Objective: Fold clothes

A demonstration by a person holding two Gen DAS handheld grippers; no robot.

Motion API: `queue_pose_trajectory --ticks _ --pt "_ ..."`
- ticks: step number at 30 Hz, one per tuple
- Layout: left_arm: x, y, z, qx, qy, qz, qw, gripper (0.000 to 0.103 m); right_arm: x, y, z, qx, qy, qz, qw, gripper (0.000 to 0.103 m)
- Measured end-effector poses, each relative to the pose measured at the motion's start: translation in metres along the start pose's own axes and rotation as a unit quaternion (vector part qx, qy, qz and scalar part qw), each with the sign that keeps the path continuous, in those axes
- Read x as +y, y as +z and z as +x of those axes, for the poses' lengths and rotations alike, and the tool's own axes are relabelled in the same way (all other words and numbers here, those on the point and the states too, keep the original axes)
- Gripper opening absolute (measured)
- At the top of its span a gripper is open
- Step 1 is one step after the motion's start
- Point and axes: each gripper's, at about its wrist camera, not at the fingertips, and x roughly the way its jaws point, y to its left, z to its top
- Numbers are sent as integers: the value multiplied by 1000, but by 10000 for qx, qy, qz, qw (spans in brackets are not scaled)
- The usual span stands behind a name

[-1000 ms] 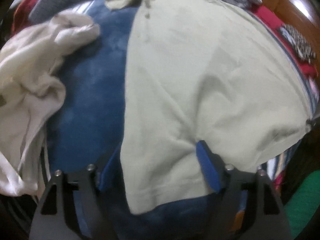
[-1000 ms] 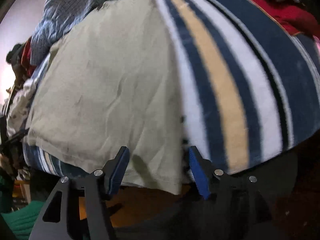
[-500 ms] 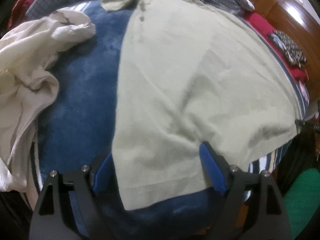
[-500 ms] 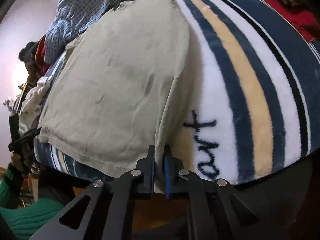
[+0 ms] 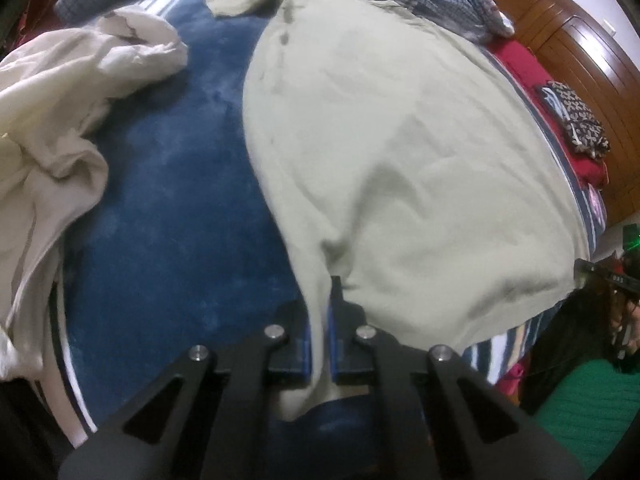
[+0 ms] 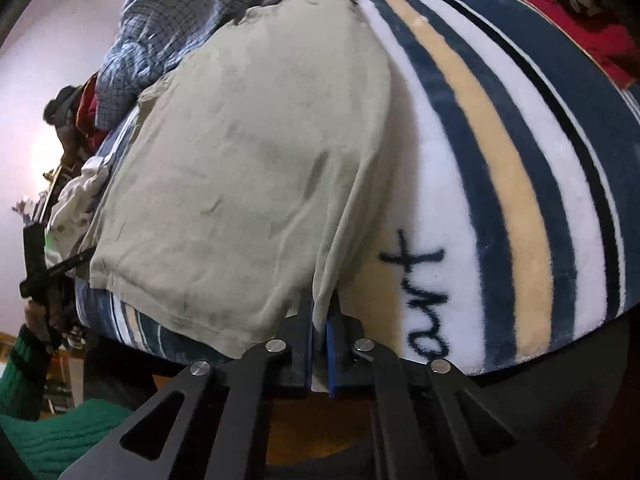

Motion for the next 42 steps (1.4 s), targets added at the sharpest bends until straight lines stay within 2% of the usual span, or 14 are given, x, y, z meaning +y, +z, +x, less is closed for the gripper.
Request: queue_pose_trajectory --ticks 3,7,13,16,18,20,23,25,26,30,32,34,38,42 --pt "12 0 -8 -8 -295 -616 9977 5 2 2 -9 -152 245 52 9996 4" --pt "37 5 -30 -392 -985 -1660 9804 5 -1 14 -29 -591 937 272 9935 4" --pt "50 80 -45 -888 -1269 -2174 9637 5 -9 90 -45 -1377 1530 482 9774 4" --pt "55 160 -17 -692 -1081 -2315 9643 10 -25 169 -23 -1410 1419 916 9755 4" --pt "62 221 9 -518 -568 -2447 9665 12 -36 226 2 -1398 1021 1144 9782 4" --pt "71 263 26 -311 -137 -2509 9674 33 -45 275 30 -1280 530 1376 9807 10" --pt "82 279 10 -456 153 -2437 9687 45 -59 325 67 -481 176 1902 9804 19" --pt "89 286 -4 -588 322 -2377 9690 48 -48 334 63 -500 293 1589 9856 24" --pt "93 290 -11 -654 407 -2347 9690 63 -39 334 57 -570 154 1297 9898 28" --pt "63 244 -17 -655 947 -1115 9871 72 11 296 43 -691 -41 -259 9973 61" --pt "28 213 2 -502 1450 22 9882 72 45 263 44 -568 -215 -1306 9896 64" --pt "-2 189 25 -305 2050 997 9732 72 74 234 50 -463 -631 -2278 9706 65" --pt "-39 155 71 -24 2658 2396 9338 74 103 203 77 -179 -1287 -3498 9278 69" --pt "-51 142 99 71 2925 3145 9030 77 99 205 109 381 -1267 -3704 9194 69"
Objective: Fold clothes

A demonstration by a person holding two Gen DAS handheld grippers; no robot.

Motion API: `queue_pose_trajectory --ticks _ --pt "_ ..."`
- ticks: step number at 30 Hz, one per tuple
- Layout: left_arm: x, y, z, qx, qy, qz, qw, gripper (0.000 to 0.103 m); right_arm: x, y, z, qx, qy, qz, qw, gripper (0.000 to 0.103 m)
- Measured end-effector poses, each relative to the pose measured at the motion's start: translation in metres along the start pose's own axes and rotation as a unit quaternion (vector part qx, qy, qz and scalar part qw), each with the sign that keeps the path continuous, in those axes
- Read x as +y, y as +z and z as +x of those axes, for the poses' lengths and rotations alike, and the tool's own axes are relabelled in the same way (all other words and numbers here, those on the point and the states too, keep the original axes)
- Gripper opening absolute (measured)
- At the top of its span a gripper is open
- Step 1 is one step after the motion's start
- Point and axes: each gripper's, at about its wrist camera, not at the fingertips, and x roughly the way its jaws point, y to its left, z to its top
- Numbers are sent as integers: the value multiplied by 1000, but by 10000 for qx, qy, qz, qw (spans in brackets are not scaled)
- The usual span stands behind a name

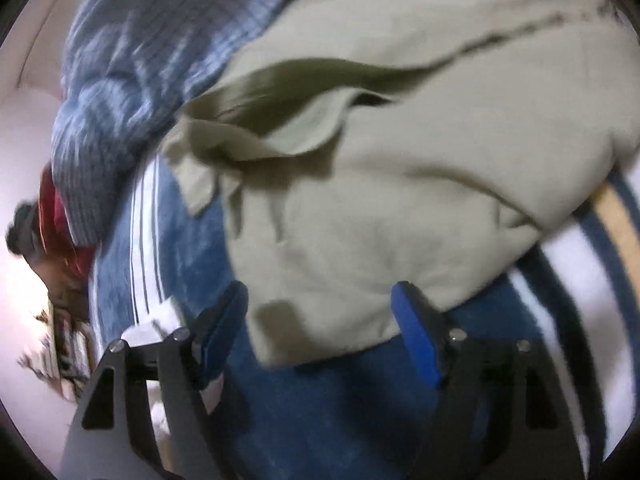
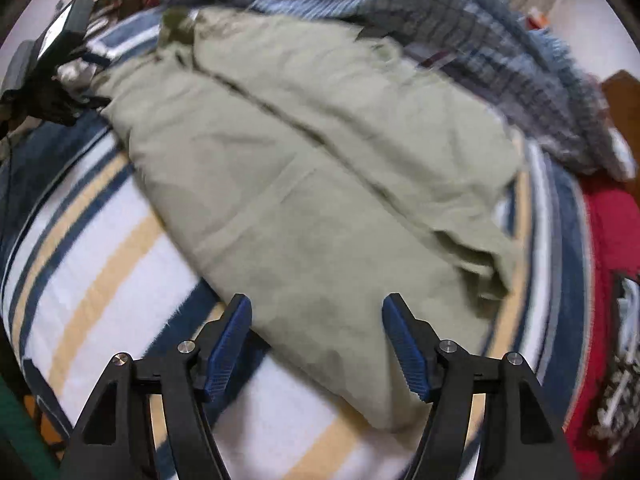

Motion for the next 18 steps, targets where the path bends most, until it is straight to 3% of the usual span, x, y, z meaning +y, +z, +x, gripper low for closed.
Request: queue_pose_trajectory --ticks 2,4,5,6,7,8,9,11,15,18 --pt "-1 -3 -3 -145 291 207 9993 95 -5 1 12 115 50 -12 9999 73" --pt "5 -6 -2 -289 192 337 9988 93 -12 0 16 72 178 122 9997 76" --pt "10 -7 -2 -262 2 317 9992 79 -16 1 16 82 272 240 9993 75" --pt "17 -6 -1 -132 -457 182 9987 60 -19 2 15 89 315 329 9989 60" --pt "24 -4 0 40 -802 -54 9968 27 -21 5 13 93 324 399 9986 31" --pt "30 -1 1 218 -1052 -318 9937 14 -24 7 9 109 378 492 9980 20" --pt "33 2 2 311 -1051 -378 9933 9 -25 9 5 112 405 532 9977 7" --pt "35 6 3 348 -971 -498 9934 5 -23 12 -3 101 367 527 9979 6" --pt "46 -1 -6 360 -1199 -855 9884 3 -14 10 -20 -14 344 442 9984 5" --pt "47 -19 -23 418 -1212 -485 9906 2 -11 2 -36 -115 458 312 9984 3"
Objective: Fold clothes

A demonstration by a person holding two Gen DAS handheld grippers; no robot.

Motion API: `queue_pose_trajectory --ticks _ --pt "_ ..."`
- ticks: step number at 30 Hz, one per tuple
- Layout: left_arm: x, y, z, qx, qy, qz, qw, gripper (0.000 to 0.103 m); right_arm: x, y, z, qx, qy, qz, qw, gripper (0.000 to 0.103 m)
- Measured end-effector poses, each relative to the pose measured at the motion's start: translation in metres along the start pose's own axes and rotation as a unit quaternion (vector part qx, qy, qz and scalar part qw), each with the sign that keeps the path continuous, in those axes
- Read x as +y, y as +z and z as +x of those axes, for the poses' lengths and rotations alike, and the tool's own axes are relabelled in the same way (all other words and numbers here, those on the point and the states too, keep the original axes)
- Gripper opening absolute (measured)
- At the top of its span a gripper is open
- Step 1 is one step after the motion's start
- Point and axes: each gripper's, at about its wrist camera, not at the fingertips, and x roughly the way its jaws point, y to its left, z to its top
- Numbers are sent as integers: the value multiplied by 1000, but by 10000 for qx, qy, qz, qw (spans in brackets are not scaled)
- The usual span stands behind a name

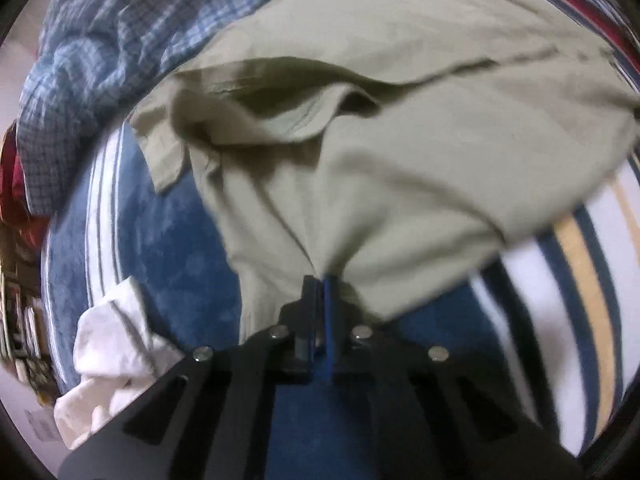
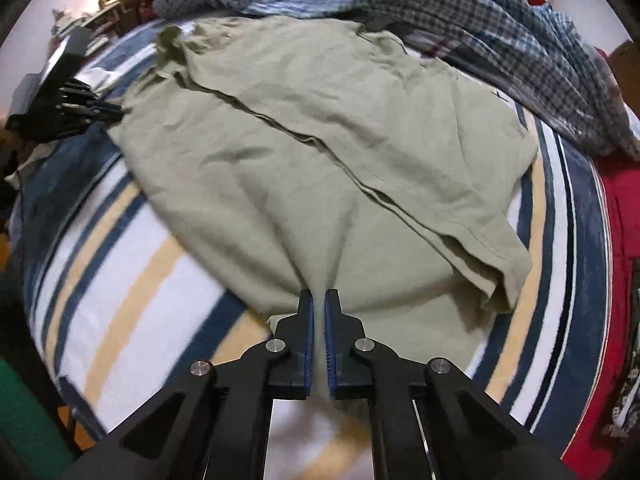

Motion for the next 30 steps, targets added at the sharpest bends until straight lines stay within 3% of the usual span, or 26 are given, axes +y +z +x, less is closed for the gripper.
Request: queue_pose_trajectory --ticks 5,9,11,12,13,14,16,17,19,21,23,28,30 --pt "-12 -55 -33 213 -70 527 9984 1 15 -33 -28 -8 184 -322 9993 3" --pt "17 -79 -39 -18 -44 -511 9987 5 32 -66 -36 88 282 -428 9986 0" --pt "33 -89 -42 -148 -25 -1080 9940 7 26 -73 -30 57 184 -189 9996 0" --pt "43 -88 -42 -221 -206 -1437 9892 11 18 -73 -28 29 236 92 9997 0" --pt "52 -83 -42 -302 -350 -1712 9842 18 9 -72 -27 -4 350 456 9983 0" --pt "57 -75 -42 -443 -332 -1849 9812 34 -3 -72 -27 -109 441 880 9951 0" --pt "55 -58 -40 -625 -326 -1786 9814 60 -30 -74 -32 -411 594 1803 9810 9" --pt "52 -49 -35 -642 -298 -1764 9818 66 -40 -77 -34 -521 566 2111 9744 15" --pt "51 -32 -22 -612 -453 -1788 9809 66 -58 -83 -37 -685 377 2533 9642 52" --pt "54 -24 -14 -612 -299 -1878 9798 66 -74 -88 -38 -785 227 2890 9538 55" --pt "68 -19 -1 -526 -395 -2087 9758 66 -86 -92 -34 -741 170 3112 9473 58" --pt "74 -16 23 -304 -661 -2148 9739 68 -106 -87 1 -570 772 3625 9270 59" --pt "71 -14 29 -304 -672 -2113 9746 66 -98 -81 14 -531 772 3545 9303 59"
